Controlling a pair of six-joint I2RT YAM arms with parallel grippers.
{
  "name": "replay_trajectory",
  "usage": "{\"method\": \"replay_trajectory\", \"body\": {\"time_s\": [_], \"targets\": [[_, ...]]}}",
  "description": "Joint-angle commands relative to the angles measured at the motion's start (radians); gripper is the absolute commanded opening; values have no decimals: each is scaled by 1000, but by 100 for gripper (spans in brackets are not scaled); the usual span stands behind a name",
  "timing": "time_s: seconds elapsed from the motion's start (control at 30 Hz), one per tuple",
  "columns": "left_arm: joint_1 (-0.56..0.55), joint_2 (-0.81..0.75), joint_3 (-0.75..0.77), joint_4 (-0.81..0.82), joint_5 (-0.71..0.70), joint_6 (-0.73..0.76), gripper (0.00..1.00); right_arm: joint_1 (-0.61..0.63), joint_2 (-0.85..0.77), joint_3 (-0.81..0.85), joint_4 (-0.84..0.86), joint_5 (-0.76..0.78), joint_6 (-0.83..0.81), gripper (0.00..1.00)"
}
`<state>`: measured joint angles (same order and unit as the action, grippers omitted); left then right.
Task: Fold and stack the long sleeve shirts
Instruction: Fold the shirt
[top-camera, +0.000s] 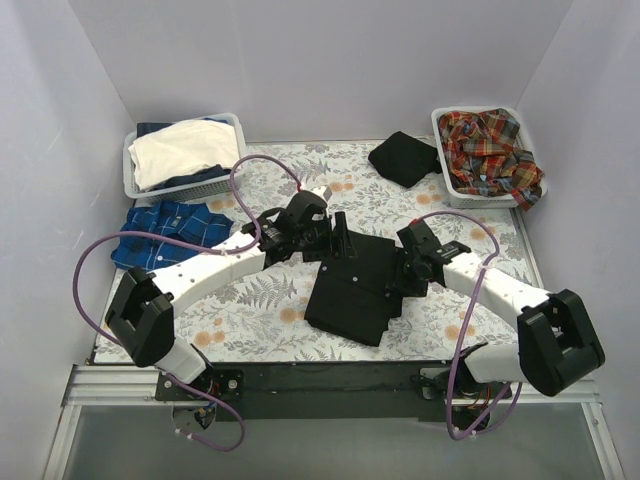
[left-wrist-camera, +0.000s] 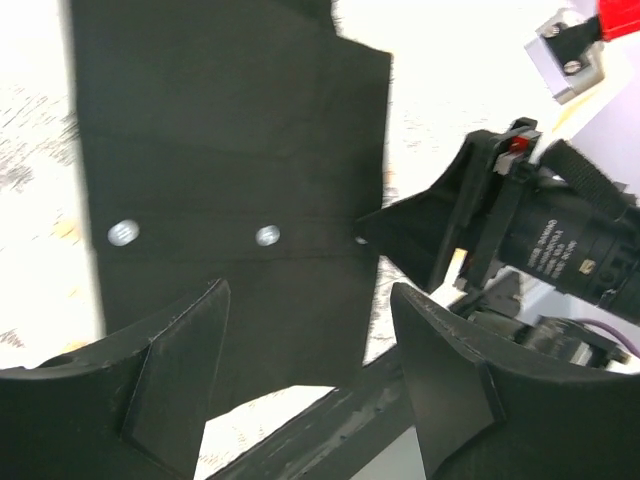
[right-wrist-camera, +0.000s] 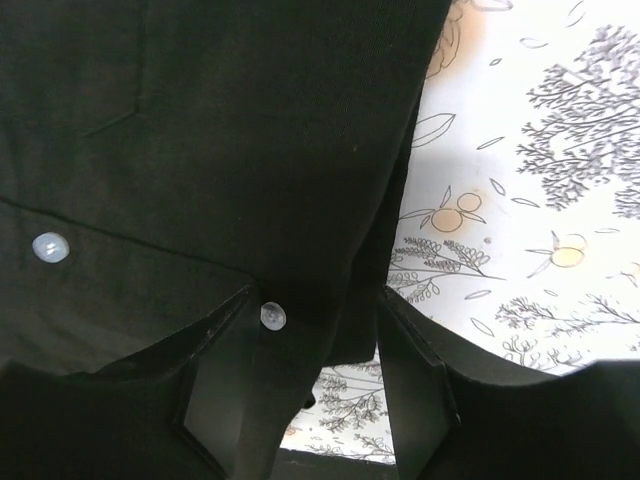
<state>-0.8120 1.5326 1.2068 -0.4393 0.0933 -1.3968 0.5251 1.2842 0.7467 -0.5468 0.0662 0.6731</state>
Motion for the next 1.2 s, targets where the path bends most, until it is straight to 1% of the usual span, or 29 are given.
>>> {"method": "replay_trajectory", "body": {"time_s": [0.0,0.07,0.1,0.17,0.2,0.3,0.37,0.53,0.67,0.77,0.93,0.97,1.0,1.07,1.1,1.17], "targets": [[11,-48,-76,-53,-81,-40,65,-7,52,-21,88,-49,-17,58],[11,-52,-128,-62,-81,-60,65,-7,60,-24,110,-52,-15,46],[11,-58,-144,-61,-81,-64,65,-7,50,-21,111,-51,-14,31],[11,-71,-173,-58,-81,-68,65,-7,34,-9,110,-40,-14,20],[13,-72,-177,-58,-81,-68,65,-7,15,11,105,-34,-17,13],[14,-75,-190,-53,-81,-70,65,-7,-15,60,82,-13,-35,4],[14,-72,-193,-46,-81,-70,65,-7,-22,89,58,1,-46,1],[14,-43,-216,-29,-70,-73,65,-7,-22,184,13,6,-89,1],[14,-28,-228,-19,-66,-70,65,-5,-14,230,5,29,-121,1],[14,-9,-227,-19,-60,-61,65,-5,12,256,2,47,-161,1],[14,11,-220,-21,-56,-54,64,-11,102,292,1,87,-208,1],[14,12,-214,-22,-63,-54,64,-11,113,292,-2,87,-205,6],[14,11,-211,-30,-70,-53,64,-13,131,296,-8,87,-192,21],[14,9,-185,-42,-81,-42,65,-11,139,301,-63,141,-153,32],[14,9,-173,-62,-122,-38,65,-13,130,299,-77,164,-118,41],[14,11,-150,-79,-147,-25,65,-11,109,295,-102,228,-87,48]]}}
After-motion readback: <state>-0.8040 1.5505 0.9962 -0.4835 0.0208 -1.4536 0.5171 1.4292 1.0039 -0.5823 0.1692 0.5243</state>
